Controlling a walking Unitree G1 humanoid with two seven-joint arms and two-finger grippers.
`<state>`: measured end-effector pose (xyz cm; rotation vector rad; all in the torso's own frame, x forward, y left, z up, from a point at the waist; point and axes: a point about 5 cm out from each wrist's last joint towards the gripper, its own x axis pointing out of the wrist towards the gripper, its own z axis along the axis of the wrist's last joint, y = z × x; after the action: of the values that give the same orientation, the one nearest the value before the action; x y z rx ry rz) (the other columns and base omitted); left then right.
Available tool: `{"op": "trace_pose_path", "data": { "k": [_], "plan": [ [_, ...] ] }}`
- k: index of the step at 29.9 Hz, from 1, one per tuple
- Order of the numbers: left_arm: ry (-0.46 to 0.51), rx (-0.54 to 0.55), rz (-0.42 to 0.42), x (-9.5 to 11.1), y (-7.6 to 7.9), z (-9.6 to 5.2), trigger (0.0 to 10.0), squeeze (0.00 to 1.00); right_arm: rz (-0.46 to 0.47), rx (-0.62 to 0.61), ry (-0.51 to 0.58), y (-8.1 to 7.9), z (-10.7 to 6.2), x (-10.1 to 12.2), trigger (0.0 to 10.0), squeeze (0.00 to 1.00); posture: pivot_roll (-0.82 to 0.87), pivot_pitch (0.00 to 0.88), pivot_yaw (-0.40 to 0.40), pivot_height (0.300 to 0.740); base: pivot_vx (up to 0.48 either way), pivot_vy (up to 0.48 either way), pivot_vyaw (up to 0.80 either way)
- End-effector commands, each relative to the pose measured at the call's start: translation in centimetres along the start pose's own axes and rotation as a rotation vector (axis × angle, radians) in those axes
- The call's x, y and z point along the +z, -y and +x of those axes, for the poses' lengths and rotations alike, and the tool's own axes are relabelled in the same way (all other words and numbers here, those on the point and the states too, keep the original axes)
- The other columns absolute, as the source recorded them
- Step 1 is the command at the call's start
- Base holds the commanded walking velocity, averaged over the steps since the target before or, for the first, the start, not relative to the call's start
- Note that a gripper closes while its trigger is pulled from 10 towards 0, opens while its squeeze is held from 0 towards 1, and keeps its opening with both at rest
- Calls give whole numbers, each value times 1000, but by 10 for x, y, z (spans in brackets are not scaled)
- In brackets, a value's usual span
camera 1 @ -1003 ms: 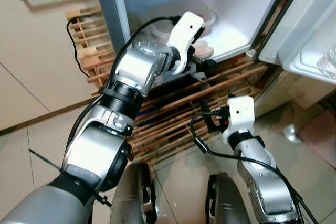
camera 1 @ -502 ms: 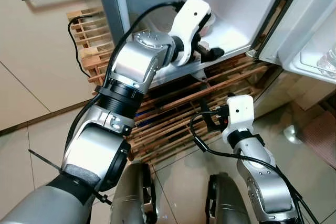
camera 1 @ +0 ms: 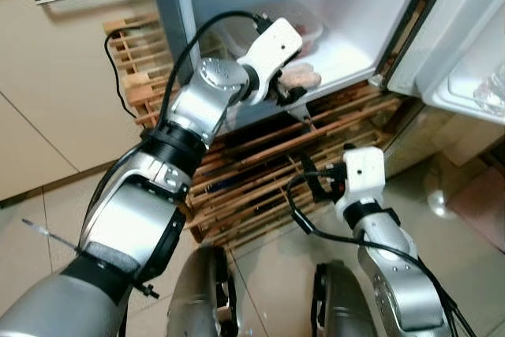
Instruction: Restocking fridge
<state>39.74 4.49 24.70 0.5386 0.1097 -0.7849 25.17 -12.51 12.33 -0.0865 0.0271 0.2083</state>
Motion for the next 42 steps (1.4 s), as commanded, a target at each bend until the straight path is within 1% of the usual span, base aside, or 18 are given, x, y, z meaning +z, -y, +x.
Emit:
{"op": "trace_pose_path", "data": {
  "k": [1, 5, 12, 15, 18, 23, 27, 28, 34, 36, 38, 42],
  "plan": [
    [13, 2, 31, 6, 0, 3, 10000, 0, 4, -10, 2, 2, -5, 3, 10000, 0, -135, 147, 51, 642, 0, 0, 0],
    [9, 8, 30, 4, 0, 6, 10000, 0, 1, -22, 0, 3, -9, 3, 10000, 0, -154, 151, 55, 642, 0, 0, 0],
    [13, 40, 24, 2, -5, 9, 10000, 0, -2, -39, -10, 5, -15, 3, 10000, 0, -185, 158, 67, 642, 0, 0, 0],
    [15, 67, 11, 2, -9, 8, 10000, 0, -2, -45, -11, 4, -17, 4, 10000, 0, -195, 162, 73, 642, 0, 0, 0],
    [12, 78, 16, 1, -10, 8, 10000, 0, -2, -47, -11, 4, -18, 4, 10000, 0, -196, 164, 76, 642, 0, 0, 0],
    [-16, 128, 21, -7, -18, 5, 10000, 0, -1, -51, -18, 4, -19, 4, 10000, 0, -198, 166, 78, 642, 0, 0, 0],
    [-28, 135, 22, -11, -19, 5, 10000, 0, 1, -51, -19, 3, -21, 4, 10000, 0, -204, 172, 80, 642, 0, 0, 0],
    [-36, 130, 7, -13, -18, 5, 10000, 0, 3, -52, -18, 1, -24, 5, 10000, 0, -214, 186, 87, 642, 0, 0, 0],
    [-56, 144, -12, -18, -18, 5, 10000, 0, 11, -40, -16, -4, -36, 7, 10000, 0, -244, 214, 97, 642, 0, 0, 0],
    [-56, 144, -12, -18, -18, 5, 10000, 0, 11, -40, -16, -4, -36, 7, 10000, 0, -244, 214, 97, 642, 0, 0, 0],
    [-52, 161, -32, -16, -19, 5, 10000, 0, 11, -45, -33, -4, -43, 5, 10000, 0, -264, 225, 100, 642, 0, 0, 0],
    [-58, 164, -48, -17, -19, 5, 10000, 0, 10, -52, -42, -3, -48, 5, 10000, 0, -276, 234, 101, 642, 0, 0, 0]
  ]
}}
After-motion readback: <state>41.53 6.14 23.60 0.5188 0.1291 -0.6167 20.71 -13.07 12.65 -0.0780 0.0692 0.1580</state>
